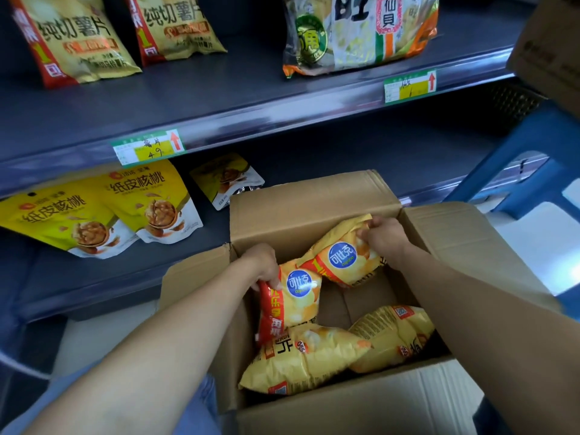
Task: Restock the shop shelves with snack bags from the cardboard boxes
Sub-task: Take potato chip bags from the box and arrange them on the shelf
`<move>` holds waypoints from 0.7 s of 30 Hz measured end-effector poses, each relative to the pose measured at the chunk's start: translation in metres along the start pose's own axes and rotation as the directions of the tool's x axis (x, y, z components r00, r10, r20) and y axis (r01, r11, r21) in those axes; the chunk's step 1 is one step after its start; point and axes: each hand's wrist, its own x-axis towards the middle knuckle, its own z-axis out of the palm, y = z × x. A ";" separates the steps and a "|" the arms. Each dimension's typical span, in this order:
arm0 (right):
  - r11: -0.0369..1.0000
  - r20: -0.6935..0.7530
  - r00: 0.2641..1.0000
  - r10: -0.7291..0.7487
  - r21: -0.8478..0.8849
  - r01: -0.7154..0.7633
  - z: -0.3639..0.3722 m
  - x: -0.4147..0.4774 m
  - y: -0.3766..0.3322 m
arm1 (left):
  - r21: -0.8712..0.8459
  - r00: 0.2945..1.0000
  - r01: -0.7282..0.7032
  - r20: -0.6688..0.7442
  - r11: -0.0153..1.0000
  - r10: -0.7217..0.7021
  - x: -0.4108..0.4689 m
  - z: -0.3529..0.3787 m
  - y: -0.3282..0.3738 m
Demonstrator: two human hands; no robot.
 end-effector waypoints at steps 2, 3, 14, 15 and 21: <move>0.989 -0.005 0.998 -0.055 0.138 0.055 -0.002 -0.004 -0.014 | 0.032 0.997 -0.033 -0.066 0.999 0.035 -0.013 -0.019 0.007; 0.980 -0.032 0.996 -0.089 0.177 0.093 -0.002 -0.006 -0.022 | 0.025 0.995 -0.047 -0.092 0.999 0.049 -0.021 -0.029 0.011; 0.794 -0.360 0.809 -0.465 0.235 0.561 -0.040 -0.083 -0.182 | -0.320 0.900 -0.338 -0.386 0.885 0.203 -0.129 -0.156 -0.001; 0.780 -0.357 0.798 -0.485 0.236 0.580 -0.043 -0.089 -0.196 | -0.343 0.886 -0.368 -0.412 0.864 0.214 -0.138 -0.163 -0.003; 0.678 -0.345 0.757 -0.555 0.340 0.652 -0.043 -0.112 -0.261 | -0.458 0.796 -0.504 -0.576 0.733 0.187 -0.191 -0.209 -0.011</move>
